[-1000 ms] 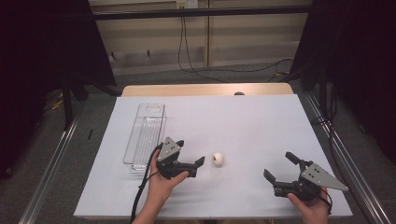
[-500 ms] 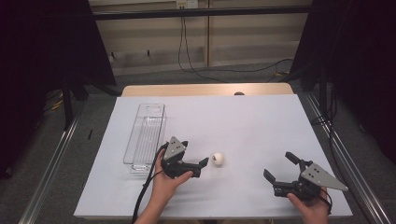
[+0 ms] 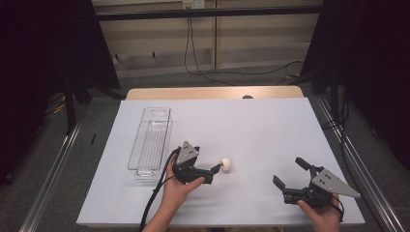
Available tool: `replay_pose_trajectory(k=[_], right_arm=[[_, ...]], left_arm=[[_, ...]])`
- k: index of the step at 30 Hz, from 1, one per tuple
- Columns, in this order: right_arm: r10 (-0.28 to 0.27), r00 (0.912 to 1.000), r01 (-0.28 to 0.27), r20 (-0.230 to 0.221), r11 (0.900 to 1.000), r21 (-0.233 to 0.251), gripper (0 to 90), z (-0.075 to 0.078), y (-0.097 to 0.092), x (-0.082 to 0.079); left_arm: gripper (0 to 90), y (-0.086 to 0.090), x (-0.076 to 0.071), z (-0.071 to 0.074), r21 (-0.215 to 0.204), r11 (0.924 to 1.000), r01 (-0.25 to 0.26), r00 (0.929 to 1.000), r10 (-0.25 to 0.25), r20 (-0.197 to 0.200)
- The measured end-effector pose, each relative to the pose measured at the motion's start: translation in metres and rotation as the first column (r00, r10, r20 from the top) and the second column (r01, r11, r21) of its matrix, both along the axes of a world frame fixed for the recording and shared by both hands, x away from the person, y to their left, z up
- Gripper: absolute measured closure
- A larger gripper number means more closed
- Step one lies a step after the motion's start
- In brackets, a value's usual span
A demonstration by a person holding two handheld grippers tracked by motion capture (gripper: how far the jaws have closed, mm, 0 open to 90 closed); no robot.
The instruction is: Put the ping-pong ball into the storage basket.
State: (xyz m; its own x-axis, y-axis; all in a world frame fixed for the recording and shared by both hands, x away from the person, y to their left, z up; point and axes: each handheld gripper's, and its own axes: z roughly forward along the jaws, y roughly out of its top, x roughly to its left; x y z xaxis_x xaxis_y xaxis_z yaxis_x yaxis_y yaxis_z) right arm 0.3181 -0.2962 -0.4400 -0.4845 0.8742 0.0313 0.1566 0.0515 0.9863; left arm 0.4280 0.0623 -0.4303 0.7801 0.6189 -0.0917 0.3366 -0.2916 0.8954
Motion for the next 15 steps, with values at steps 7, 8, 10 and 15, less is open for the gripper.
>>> replay_pose_trajectory(k=[7, 8, 10, 15], right_arm=[[0.01, 1.0, -0.01, 0.002, 1.0, 0.002, 0.7, 0.0004, -0.0009, -0.0001], [0.01, 1.0, -0.01, 0.002, 1.0, 0.002, 0.7, 0.0004, -0.0009, -0.0001], [0.007, 1.0, -0.007, 0.004, 1.0, 0.003, 0.8, 0.0004, -0.0007, 0.0001], [0.002, 1.0, -0.002, 0.003, 1.0, 0.006, 0.7, 0.0004, -0.0005, 0.0001]], left_arm=[[3.5, -0.0044, 0.0015, -0.0014, 0.01, 0.9999, 0.008, 0.9999, -0.008, -0.008], [3.5, -0.0047, 0.002, -0.0018, 0.011, 0.9999, 0.007, 0.9999, -0.007, -0.009], [3.5, -0.0057, 0.0025, -0.0026, 0.016, 0.9999, 0.004, 0.9999, -0.004, -0.01], [3.5, -0.0078, 0.0035, -0.0038, 0.015, 0.9998, 0.01, 0.9998, -0.009, -0.015]])
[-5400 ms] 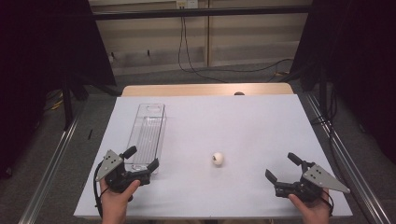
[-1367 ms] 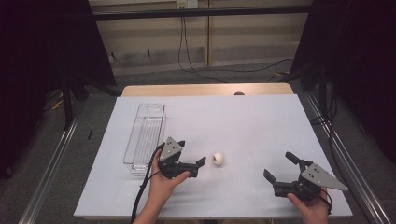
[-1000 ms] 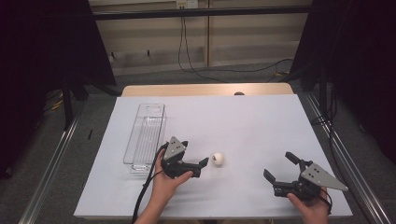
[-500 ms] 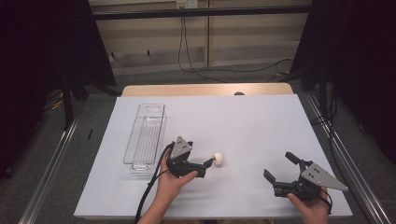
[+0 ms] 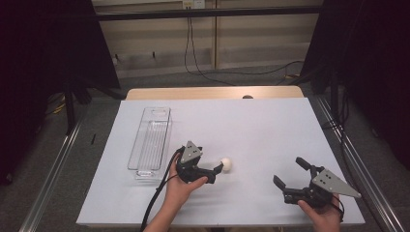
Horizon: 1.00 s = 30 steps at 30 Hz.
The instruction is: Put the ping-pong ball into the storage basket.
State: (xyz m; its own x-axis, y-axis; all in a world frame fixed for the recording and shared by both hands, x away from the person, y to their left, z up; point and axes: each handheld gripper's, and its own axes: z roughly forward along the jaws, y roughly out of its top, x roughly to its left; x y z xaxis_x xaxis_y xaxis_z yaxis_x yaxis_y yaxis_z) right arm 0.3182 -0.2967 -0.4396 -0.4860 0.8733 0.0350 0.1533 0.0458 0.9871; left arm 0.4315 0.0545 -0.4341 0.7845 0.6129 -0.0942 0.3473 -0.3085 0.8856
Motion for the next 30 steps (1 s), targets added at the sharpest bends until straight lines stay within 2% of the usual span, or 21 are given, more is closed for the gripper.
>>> replay_pose_trajectory(k=[7, 10, 17, 24, 26, 30], right_arm=[[-0.002, 1.0, 0.002, -0.001, 1.0, 0.001, 0.7, 0.0, 0.0, 0.0], [-0.002, 1.0, 0.002, -0.002, 1.0, -0.001, 0.8, 0.0, 0.0, 0.0], [-0.003, 1.0, 0.003, -0.003, 1.0, 0.001, 0.8, 0.0, 0.0, 0.0], [-0.009, 0.9999, 0.009, -0.007, 0.9999, 0.01, 0.8, 0.0, 0.0, -0.001], [-0.009, 0.9999, 0.009, -0.007, 0.9999, 0.01, 0.8, 0.001, 0.0, -0.001], [-0.005, 1.0, 0.005, -0.004, 1.0, 0.005, 0.8, 0.0, -0.001, 0.0]], left_arm=[[3.6, -0.004, 0.002, 0.0, 0.01, 0.9999, 0.009, 0.9999, -0.009, -0.007], [3.7, -0.004, 0.002, -0.001, 0.028, 0.9995, 0.011, 0.9999, -0.011, -0.013], [3.8, -0.01, 0.005, -0.003, 0.027, 0.9994, 0.023, 0.9993, -0.022, -0.03], [3.7, -0.016, 0.008, -0.004, 0.056, 0.998, 0.03, 0.9988, -0.028, -0.042], [3.7, -0.017, 0.009, -0.006, 0.051, 0.998, 0.038, 0.9977, -0.035, -0.058], [3.1, -0.019, 0.011, -0.009, 0.07, 0.9963, 0.049, 0.9963, -0.044, -0.073]])
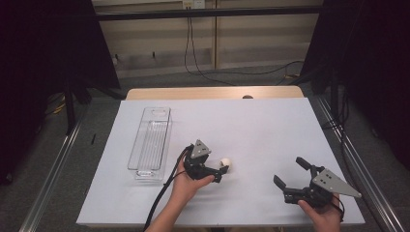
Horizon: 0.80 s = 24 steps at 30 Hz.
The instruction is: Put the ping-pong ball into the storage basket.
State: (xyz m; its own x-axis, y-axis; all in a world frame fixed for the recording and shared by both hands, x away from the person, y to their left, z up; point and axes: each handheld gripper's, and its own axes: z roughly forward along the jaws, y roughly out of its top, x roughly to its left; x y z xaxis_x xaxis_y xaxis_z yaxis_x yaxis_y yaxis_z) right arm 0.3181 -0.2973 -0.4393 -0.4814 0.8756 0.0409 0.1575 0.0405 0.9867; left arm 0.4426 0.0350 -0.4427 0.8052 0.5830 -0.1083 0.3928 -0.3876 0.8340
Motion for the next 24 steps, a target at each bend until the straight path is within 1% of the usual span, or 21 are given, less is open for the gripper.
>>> replay_pose_trajectory(k=[1, 2, 3, 4, 5, 6, 7, 8, 9, 10, 11, 13, 14, 16, 17, 18, 19, 20, 22, 24], right_arm=[[0.0, 1.0, 0.0, 0.001, 1.0, -0.001, 0.9, 0.0, 0.0, 0.0], [0.0, 1.0, 0.0, 0.001, 1.0, -0.001, 0.9, 0.0, 0.0, 0.0], [0.0, 1.0, 0.0, 0.002, 1.0, -0.002, 0.9, 0.0, 0.0, 0.0], [-0.006, 1.0, 0.006, 0.002, 1.0, 0.003, 0.9, 0.0, 0.0, 0.0], [-0.006, 1.0, 0.006, 0.001, 1.0, 0.004, 0.9, 0.0, 0.0, 0.0], [-0.007, 1.0, 0.007, 0.001, 1.0, 0.004, 0.9, 0.0, 0.0, 0.0], [-0.006, 1.0, 0.006, 0.003, 1.0, 0.003, 0.9, 0.0, 0.0, 0.0], [-0.008, 1.0, 0.008, 0.0, 0.9999, 0.006, 0.9, 0.0, 0.0, 0.0], [-0.008, 1.0, 0.008, -0.001, 1.0, 0.005, 0.9, 0.0, 0.0, 0.0], [-0.009, 1.0, 0.009, -0.001, 0.9999, 0.005, 0.9, 0.0, 0.0, 0.0], [-0.008, 1.0, 0.008, 0.0, 1.0, 0.004, 0.9, 0.0, 0.0, 0.0], [-0.009, 1.0, 0.009, 0.0, 0.9999, 0.005, 0.9, 0.0, 0.0, 0.0], [-0.007, 1.0, 0.007, -0.001, 1.0, 0.004, 0.9, 0.0, 0.0, 0.0], [-0.001, 1.0, 0.001, 0.0, 1.0, 0.0, 0.9, 0.0, 0.0, 0.0], [-0.002, 1.0, 0.002, 0.001, 1.0, 0.0, 0.9, 0.0, -0.001, 0.0], [0.0, 1.0, 0.0, 0.002, 1.0, -0.002, 0.9, 0.0, -0.001, 0.0], [0.002, 1.0, -0.002, 0.0, 1.0, -0.002, 0.9, 0.0, -0.001, 0.0], [0.0, 1.0, 0.0, 0.002, 1.0, -0.003, 0.9, 0.0, -0.001, 0.0], [0.0, 1.0, 0.0, -0.001, 1.0, 0.0, 0.9, 0.0, -0.001, 0.0], [0.001, 1.0, -0.001, 0.001, 1.0, -0.001, 0.9, 0.0, -0.001, 0.001]], left_arm=[[3.2, 0.0, 0.0, 0.0, 0.0, 1.0, 0.0, 1.0, 0.0, 0.0], [3.2, -0.001, 0.0, -0.001, -0.015, 0.9999, -0.004, 0.9999, 0.004, -0.01], [3.2, -0.002, 0.001, -0.001, -0.013, 0.9999, 0.004, 1.0, -0.005, -0.007], [3.3, -0.003, 0.001, 0.0, 0.001, 1.0, 0.009, 0.9998, -0.009, -0.016], [3.6, -0.004, 0.002, -0.001, -0.001, 0.9999, 0.014, 0.9997, -0.014, -0.021], [3.7, -0.005, 0.002, 0.0, 0.016, 0.9996, 0.024, 0.9996, -0.023, -0.013], [3.7, -0.007, 0.002, 0.001, 0.03, 0.9994, 0.018, 0.9997, -0.018, -0.018], [3.7, -0.008, 0.003, 0.0, 0.013, 0.9996, 0.026, 0.9995, -0.025, -0.019], [3.9, -0.009, 0.003, 0.001, 0.028, 0.9994, 0.021, 0.9995, -0.02, -0.024], [4.0, -0.01, 0.004, 0.0, 0.016, 0.9995, 0.026, 0.9994, -0.026, -0.023], [4.5, -0.011, 0.004, 0.0, 0.027, 0.9992, 0.028, 0.9994, -0.028, -0.02], [6.1, -0.013, 0.005, -0.001, 0.039, 0.9988, 0.031, 0.9993, -0.03, -0.022], [7.8, -0.014, 0.005, -0.001, 0.052, 0.9983, 0.027, 0.9994, -0.026, -0.021], [9.4, -0.015, 0.006, -0.003, 0.045, 0.9985, 0.032, 0.9993, -0.031, -0.022], [9.9, -0.016, 0.006, -0.003, 0.055, 0.9981, 0.03, 0.9993, -0.028, -0.025], [11.1, -0.017, 0.007, -0.003, 0.047, 0.9985, 0.03, 0.9993, -0.029, -0.025], [11.9, -0.017, 0.007, -0.003, 0.06, 0.9974, 0.039, 0.999, -0.037, -0.026], [12.6, -0.018, 0.007, -0.003, 0.057, 0.9979, 0.032, 0.9991, -0.03, -0.031], [15.2, -0.018, 0.008, -0.003, 0.065, 0.9974, 0.031, 0.9988, -0.028, -0.039], [18.2, -0.019, 0.008, -0.004, 0.068, 0.9969, 0.04, 0.9987, -0.037, -0.036]])
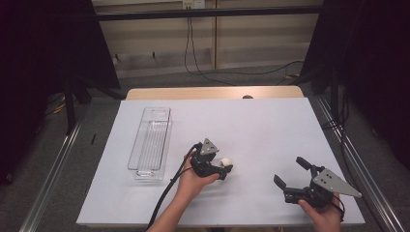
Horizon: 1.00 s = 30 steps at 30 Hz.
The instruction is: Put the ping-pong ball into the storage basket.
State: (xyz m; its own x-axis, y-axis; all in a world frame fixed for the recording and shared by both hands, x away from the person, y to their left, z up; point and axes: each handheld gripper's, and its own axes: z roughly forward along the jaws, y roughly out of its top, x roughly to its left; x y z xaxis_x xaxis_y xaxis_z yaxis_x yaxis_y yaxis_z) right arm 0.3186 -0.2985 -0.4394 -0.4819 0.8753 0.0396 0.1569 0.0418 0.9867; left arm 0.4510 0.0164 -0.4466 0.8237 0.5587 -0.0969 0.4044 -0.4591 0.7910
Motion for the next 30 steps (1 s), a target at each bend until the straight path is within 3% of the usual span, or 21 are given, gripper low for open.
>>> replay_pose_trajectory(k=[5, 6, 9, 12, 16, 17, 19, 25, 26, 30], right_arm=[[-0.001, 1.0, 0.001, -0.004, 1.0, 0.0, 0.9, -0.0002, 0.0002, 0.0002], [-0.002, 1.0, 0.002, -0.003, 1.0, -0.001, 0.9, -0.0003, 0.0002, 0.0003], [-0.003, 1.0, 0.003, -0.003, 1.0, -0.001, 0.9, -0.0003, 0.0003, 0.0002], [-0.005, 1.0, 0.005, -0.002, 1.0, 0.0, 1.0, -0.0003, 0.0004, 0.0002], [-0.004, 1.0, 0.004, -0.003, 1.0, -0.001, 1.1, -0.0003, 0.0004, 0.0003], [-0.004, 1.0, 0.004, -0.003, 1.0, -0.001, 1.1, -0.0002, 0.0004, 0.0003], [-0.004, 1.0, 0.004, 0.0, 1.0, -0.002, 1.1, -0.0003, 0.0003, 0.0004], [-0.004, 1.0, 0.004, -0.002, 1.0, -0.003, 1.1, -0.0004, -0.0003, 0.0004], [-0.002, 1.0, 0.002, -0.003, 1.0, -0.002, 1.1, -0.0003, -0.0002, 0.0004], [0.0, 1.0, 0.0, -0.004, 1.0, 0.0, 1.1, -0.0003, 0.0009, 0.0003]], left_arm=[[23.1, -0.002, 0.0008, -0.0034, 0.009, 0.9999, 0.012, 0.9999, -0.012, -0.011], [24.3, -0.0019, 0.0009, -0.0026, 0.028, 0.9995, 0.015, 0.9998, -0.014, -0.013], [27.6, -0.004, 0.0009, -0.0053, -0.011, 0.9993, 0.037, 0.9992, -0.037, -0.014], [31.7, -0.0033, 0.0007, -0.004, 0.041, 0.9983, 0.042, 0.999, -0.041, -0.017], [36.6, -0.0046, 0.0013, -0.0064, 0.022, 0.9991, 0.037, 0.9992, -0.036, -0.019], [38.2, -0.0041, 0.0018, -0.0059, 0.039, 0.9977, 0.055, 0.9983, -0.054, -0.02], [39.2, -0.0061, 0.001, -0.0071, 0.014, 0.9988, 0.047, 0.9986, -0.046, -0.027], [41.5, -0.0062, 0.0023, -0.0071, 0.025, 0.998, 0.059, 0.9974, -0.058, -0.043], [42.0, -0.0065, 0.0024, -0.0076, 0.01, 0.9982, 0.058, 0.9973, -0.058, -0.045], [43.4, -0.0082, 0.0033, -0.0052, 0.029, 0.9969, 0.074, 0.9963, -0.073, -0.047]])
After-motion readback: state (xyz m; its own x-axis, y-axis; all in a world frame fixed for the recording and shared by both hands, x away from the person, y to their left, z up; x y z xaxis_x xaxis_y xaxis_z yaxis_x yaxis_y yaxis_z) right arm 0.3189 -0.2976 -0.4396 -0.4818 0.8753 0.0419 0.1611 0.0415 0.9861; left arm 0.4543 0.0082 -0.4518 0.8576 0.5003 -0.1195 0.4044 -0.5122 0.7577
